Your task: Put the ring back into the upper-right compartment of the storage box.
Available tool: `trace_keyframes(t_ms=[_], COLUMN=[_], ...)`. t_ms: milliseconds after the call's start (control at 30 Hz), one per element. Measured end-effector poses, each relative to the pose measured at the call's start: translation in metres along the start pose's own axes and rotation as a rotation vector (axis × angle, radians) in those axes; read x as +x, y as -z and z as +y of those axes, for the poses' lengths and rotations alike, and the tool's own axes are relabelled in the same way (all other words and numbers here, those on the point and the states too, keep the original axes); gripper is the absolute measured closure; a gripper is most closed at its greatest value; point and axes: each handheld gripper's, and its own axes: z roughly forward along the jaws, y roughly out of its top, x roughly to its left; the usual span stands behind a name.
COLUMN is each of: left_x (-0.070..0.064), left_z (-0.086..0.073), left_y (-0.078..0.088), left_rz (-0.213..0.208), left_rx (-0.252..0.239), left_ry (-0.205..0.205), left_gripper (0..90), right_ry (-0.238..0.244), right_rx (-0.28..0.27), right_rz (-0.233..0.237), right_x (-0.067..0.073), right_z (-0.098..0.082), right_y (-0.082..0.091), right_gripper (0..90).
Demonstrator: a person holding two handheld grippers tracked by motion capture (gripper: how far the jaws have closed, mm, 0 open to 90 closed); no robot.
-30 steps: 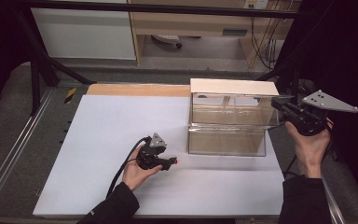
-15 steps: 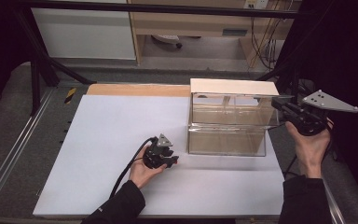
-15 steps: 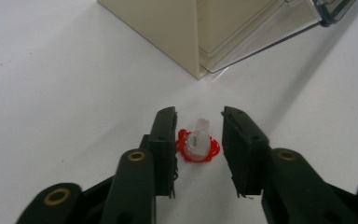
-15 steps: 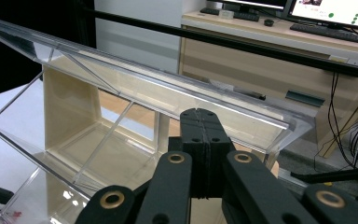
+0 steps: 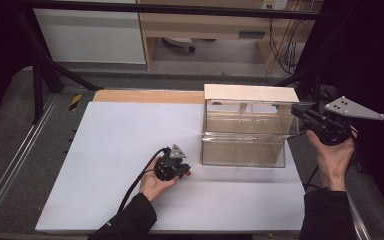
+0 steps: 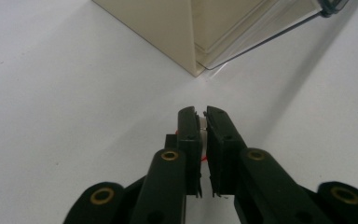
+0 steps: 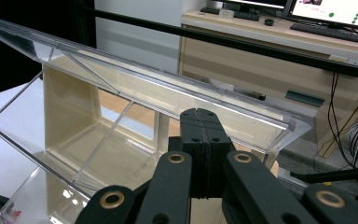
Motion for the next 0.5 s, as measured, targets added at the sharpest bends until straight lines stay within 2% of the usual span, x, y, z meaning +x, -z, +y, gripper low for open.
trace_keyframes(t_ms=[200,500], left_x=[-0.0006,-0.0009], left_z=[-0.0002,0.0005], left_y=[0.0008,0.0085], left_rz=[0.007,-0.008], left_rx=[-0.006,-0.025], left_ry=[-0.003,-0.004], left_gripper=[85.7,85.9], right_ry=[-0.001,-0.003], right_rx=[0.0,0.001], right_rz=[0.0,0.003], right_x=[-0.0002,-0.0005], right_z=[-0.0001,0.0001], right_y=[0.0006,0.0009], right_gripper=[90.0,90.0])
